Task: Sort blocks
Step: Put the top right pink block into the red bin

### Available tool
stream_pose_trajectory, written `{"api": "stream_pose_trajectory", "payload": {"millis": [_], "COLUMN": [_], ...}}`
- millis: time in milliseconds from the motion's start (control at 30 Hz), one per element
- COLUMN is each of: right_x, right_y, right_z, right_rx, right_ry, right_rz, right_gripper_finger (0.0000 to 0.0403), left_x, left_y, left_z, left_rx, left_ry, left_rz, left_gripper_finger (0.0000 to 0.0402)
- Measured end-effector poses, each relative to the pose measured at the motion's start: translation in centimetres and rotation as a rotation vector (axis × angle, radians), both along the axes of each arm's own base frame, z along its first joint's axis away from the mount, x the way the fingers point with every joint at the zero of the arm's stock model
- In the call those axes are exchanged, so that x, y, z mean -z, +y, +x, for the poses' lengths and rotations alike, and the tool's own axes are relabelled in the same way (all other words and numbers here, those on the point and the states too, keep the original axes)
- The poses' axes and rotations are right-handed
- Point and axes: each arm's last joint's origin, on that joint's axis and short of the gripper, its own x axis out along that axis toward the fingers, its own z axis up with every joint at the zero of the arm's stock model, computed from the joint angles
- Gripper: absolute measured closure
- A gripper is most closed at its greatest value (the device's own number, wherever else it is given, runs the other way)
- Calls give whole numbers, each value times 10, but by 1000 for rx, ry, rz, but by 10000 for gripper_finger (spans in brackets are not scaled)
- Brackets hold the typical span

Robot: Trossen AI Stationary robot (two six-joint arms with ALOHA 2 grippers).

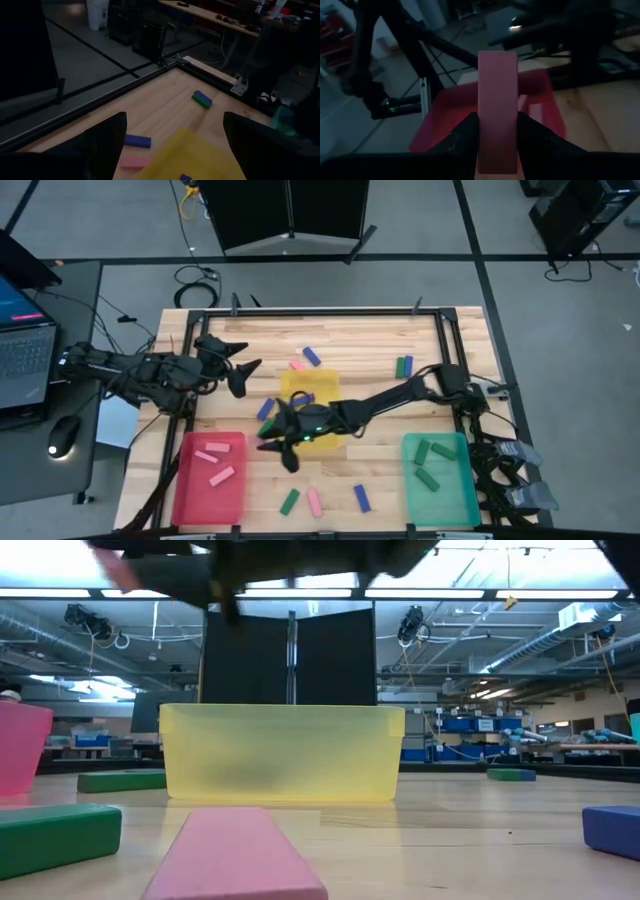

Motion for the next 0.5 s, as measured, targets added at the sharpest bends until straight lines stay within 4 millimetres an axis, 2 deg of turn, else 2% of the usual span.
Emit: {"api": "stream_pose_trajectory", "payload": {"millis": [200, 500], "right_x": [15, 29], "right_y": [10, 16], "right_z": [35, 75], "right_rx": [-60, -151], "right_ry": [-15, -18], "right_rz": [11, 36], "right_gripper_finger": [290, 290], "left_x": [1, 1], "left_y": [0, 1], "left_z": [0, -1], "left_rx": [-9, -33], "left_ry": [8, 10], "left_rz": [6, 16], "left_gripper_finger": [62, 62]}}
